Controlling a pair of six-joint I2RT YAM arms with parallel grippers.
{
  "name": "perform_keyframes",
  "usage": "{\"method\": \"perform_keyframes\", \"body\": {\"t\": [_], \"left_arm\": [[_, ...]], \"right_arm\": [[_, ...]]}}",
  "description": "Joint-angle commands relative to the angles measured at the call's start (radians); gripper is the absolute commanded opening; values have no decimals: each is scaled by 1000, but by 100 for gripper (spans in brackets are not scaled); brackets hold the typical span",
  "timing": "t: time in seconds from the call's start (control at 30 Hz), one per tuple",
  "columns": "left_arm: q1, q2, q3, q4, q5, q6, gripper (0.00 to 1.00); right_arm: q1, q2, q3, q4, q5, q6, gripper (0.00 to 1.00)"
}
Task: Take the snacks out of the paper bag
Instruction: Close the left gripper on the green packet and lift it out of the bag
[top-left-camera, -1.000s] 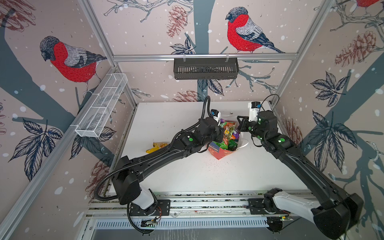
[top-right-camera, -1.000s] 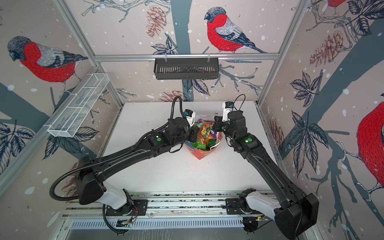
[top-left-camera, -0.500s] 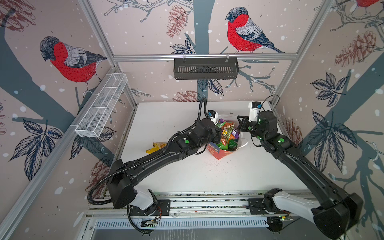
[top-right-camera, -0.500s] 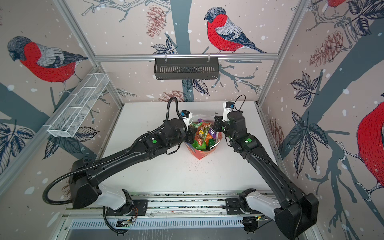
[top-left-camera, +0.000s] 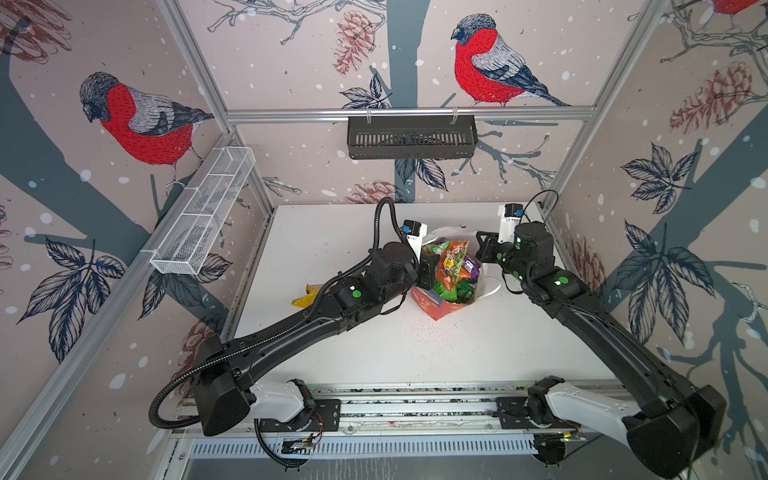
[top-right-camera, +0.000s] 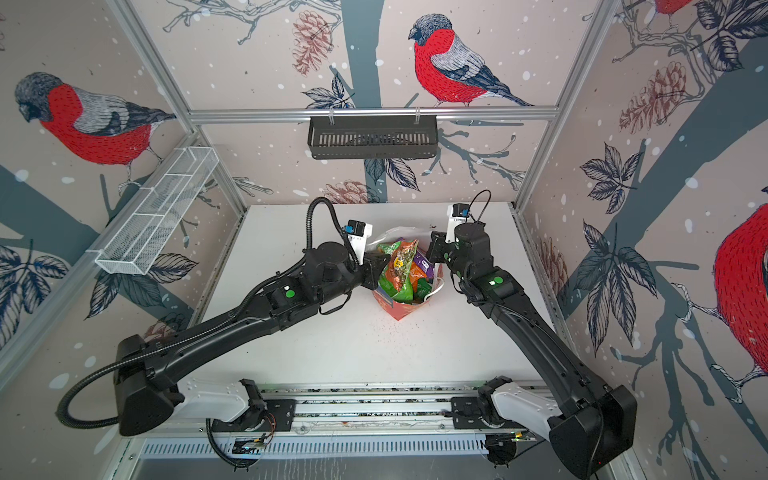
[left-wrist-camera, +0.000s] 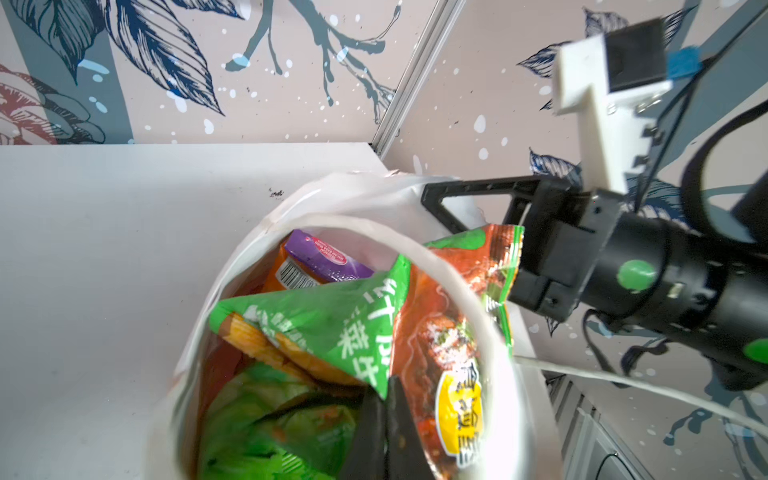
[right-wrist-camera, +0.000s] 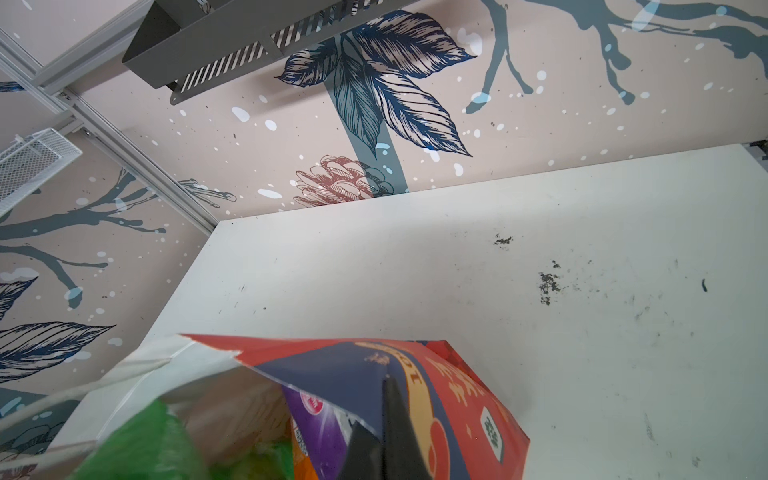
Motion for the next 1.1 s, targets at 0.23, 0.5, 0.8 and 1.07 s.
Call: {"method": "perform_keyframes", "body": {"t": [0.23, 0.5, 0.8, 1.07], "left_arm": [[-1, -64, -38, 122, 21, 0, 0], [-1, -116, -74, 155, -11, 20, 0], [0, -146, -80, 158, -19, 36, 0], [1, -204, -101, 164, -63, 51, 0]], "right_arm": [[2, 7, 2, 82, 23, -1, 0], [2, 17, 5, 80, 24, 0, 0], [1, 32, 8, 79, 24, 1, 0], [-1, 35, 16, 58, 93, -13, 0]]}}
